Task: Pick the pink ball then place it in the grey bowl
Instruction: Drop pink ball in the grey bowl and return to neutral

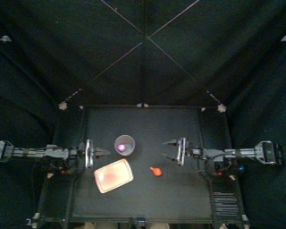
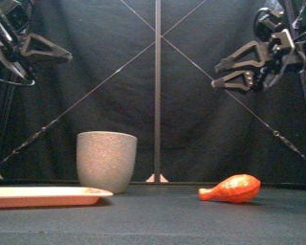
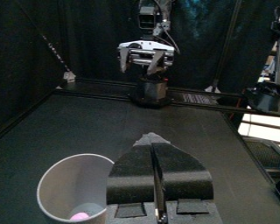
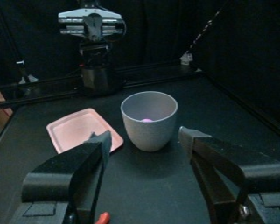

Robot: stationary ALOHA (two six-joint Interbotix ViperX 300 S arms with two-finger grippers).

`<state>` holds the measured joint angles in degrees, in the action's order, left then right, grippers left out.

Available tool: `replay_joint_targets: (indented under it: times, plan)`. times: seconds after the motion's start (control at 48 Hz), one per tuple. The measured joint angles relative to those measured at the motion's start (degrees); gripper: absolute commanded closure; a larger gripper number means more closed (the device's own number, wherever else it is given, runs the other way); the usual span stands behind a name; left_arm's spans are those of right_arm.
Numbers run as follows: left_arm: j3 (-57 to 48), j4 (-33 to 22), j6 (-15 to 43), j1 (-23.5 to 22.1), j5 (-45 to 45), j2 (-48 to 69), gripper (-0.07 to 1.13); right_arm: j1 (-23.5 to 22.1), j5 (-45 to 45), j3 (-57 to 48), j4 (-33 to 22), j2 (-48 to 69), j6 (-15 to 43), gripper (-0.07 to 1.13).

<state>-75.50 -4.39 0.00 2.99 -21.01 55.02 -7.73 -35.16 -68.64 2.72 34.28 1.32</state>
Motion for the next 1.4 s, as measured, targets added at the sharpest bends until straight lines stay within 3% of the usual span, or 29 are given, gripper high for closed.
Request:
replay_joint_targets:
  times: [0.375, 0.729, 1.396]
  plan:
    - [-0.4, 0.0, -0.1, 0.3, 0.0, 0.0, 1.05, 0.4, 1.0, -4.9, -0.1, 8.6, 0.0, 0.10]
    - [-0.4, 0.1, 0.1, 0.2, -0.5, 0.1, 1.06, 0.4, 8.2, -5.5, 0.4, 8.8, 0.2, 0.10]
    - [-0.4, 1.3, 0.1, -0.3, -2.3, 0.1, 1.06, 1.9, 8.3, -3.1, -0.8, 7.8, 0.0, 0.10]
